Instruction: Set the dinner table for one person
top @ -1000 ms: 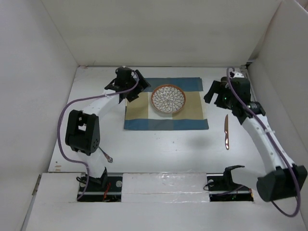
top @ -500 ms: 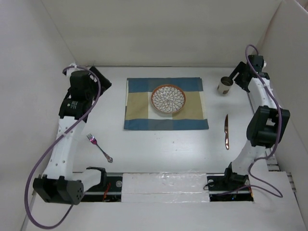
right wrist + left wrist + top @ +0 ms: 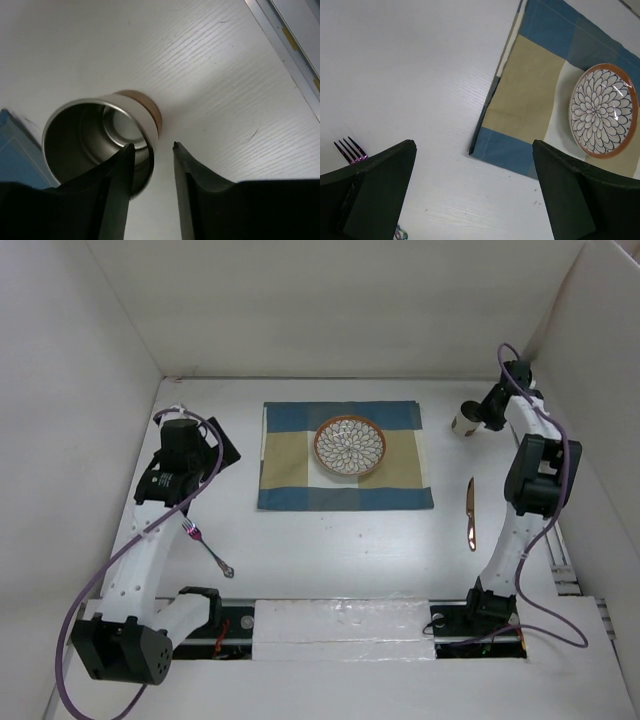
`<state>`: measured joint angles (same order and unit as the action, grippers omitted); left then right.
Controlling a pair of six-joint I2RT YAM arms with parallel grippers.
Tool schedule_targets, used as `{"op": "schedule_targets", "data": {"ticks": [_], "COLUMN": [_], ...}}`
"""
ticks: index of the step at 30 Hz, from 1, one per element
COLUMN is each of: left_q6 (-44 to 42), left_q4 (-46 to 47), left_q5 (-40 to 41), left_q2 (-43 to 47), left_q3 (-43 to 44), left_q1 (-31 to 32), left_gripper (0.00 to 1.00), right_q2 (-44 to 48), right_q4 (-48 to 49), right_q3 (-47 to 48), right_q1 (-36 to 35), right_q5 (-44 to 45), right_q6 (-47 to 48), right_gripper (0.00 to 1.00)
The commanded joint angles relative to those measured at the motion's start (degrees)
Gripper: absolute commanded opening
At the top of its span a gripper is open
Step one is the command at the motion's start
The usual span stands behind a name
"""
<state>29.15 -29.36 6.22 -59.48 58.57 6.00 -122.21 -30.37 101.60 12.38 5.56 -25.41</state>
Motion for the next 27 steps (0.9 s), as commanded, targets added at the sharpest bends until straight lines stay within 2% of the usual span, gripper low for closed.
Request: {"op": "schedule_targets", "data": {"ticks": [1, 3, 4, 5, 9, 13, 19, 22, 27], "left_q6": [-1.5, -1.5, -1.5, -2.1, -2.1, -2.1, -2.1, -2.6, -2.6], "left_q4": [2.2, 2.2, 2.7, 2.7, 2.7, 2.7, 3.3, 3.3, 3.8], "left_q5": [-1.3, -1.3, -2.0, -2.0, -2.5, -2.5, -2.0, -3.1, -3.7], "left_q2": [2.4, 2.4, 2.4, 2.4, 2.4, 2.4, 2.4, 3.0, 3.5], "left_q3": [-0.5, -0.5, -0.5, -0.5, -0.5, -0.5, -1.0, -1.0, -1.0], "left_q1": [0.1, 0.1, 0.1, 0.1, 0.1, 0.1, 0.1, 0.1, 0.1], "left_gripper": [1.0, 1.0, 1.0, 1.0, 1.0, 1.0, 1.0, 1.0, 1.0], "right_q2": [-0.7, -0.7, -0.7, -0.7, 1.2, 1.8, -3.7, -5.4, -11.6], "right_q4": [0.7, 0.7, 0.7, 0.7, 0.1, -2.2, -6.3, -6.8, -10.6], "right_q3": [3.0, 3.0, 3.0, 3.0, 5.5, 9.4, 17.6, 19.0, 27.0], "right_q1": [0.4, 0.4, -0.3, -0.9, -4.1, -9.8, -16.1, -17.8, -19.6], "right_q5": [0.6, 0.6, 0.6, 1.2, 1.8, 6.9, 7.6, 8.5, 9.0], "right_q6": [-0.1, -0.1, -0.1, -0.1, -0.1, 0.4, 1.0, 1.0, 1.0], "right_gripper": [0.4, 0.23, 0.07, 0.0, 0.0, 0.0, 0.0, 0.0, 0.0]}}
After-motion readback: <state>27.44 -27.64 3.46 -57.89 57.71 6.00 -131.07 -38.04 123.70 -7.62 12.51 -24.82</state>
